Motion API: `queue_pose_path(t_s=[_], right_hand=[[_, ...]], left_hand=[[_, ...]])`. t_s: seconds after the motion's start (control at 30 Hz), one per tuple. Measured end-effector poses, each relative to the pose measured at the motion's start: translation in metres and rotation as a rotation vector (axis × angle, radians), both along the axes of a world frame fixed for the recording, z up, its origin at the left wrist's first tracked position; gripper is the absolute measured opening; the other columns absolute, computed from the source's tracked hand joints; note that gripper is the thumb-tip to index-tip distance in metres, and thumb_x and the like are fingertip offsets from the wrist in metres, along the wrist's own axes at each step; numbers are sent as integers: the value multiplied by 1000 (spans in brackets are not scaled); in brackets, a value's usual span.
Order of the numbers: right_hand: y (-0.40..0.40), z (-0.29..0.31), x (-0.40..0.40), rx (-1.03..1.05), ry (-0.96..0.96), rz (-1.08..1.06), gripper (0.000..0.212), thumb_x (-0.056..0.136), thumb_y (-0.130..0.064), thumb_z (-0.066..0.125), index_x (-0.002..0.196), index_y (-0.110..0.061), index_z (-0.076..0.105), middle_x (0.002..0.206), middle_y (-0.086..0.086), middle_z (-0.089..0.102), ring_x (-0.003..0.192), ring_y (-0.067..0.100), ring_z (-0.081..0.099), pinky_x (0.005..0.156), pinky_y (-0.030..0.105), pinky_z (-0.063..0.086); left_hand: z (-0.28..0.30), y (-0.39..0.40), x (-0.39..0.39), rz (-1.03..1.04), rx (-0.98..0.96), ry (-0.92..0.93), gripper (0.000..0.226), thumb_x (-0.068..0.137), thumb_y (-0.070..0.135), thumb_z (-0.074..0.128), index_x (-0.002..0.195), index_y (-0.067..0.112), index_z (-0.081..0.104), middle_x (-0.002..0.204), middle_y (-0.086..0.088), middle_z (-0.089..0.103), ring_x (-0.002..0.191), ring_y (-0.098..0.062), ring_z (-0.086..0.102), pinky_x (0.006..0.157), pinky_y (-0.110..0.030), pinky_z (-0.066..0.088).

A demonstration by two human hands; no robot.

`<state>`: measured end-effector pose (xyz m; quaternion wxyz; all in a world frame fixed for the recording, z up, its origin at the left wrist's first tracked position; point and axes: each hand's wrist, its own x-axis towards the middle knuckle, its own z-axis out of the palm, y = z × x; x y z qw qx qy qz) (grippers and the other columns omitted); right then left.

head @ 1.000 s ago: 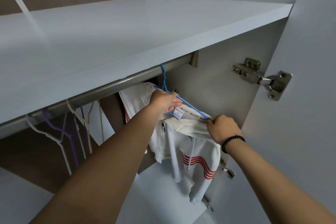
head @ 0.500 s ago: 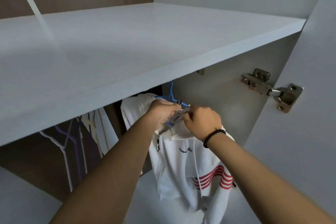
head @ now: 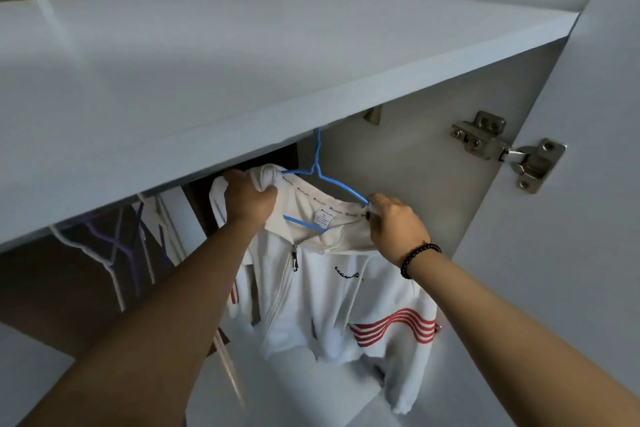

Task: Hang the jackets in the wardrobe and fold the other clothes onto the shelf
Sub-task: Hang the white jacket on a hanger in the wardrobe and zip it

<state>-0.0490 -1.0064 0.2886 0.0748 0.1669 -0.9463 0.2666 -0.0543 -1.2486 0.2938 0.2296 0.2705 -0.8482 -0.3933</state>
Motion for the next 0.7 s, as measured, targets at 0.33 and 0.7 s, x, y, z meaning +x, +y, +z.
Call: queue_pose_path(t_s=[0.33,0.7], right_hand=[[13,10,18,-66,14,27,31,87,-3,43,111,-12,60,101,13,60,87,36,58,72,41,51],[24,22,21,-22,23,83,30,84,-4,46,108,-16,62,103,10,62,92,35,59,71,36,51]], left_hand=[[6,-4,41,104,-155,179,40,79,10,68,115,3,52,104,-20,67,96,-39,65,77,-43,52],[35,-26,63,108,-681,-255,38,83,12,70,119,9,59,112,-22,66,106,-41,62,84,-47,52]])
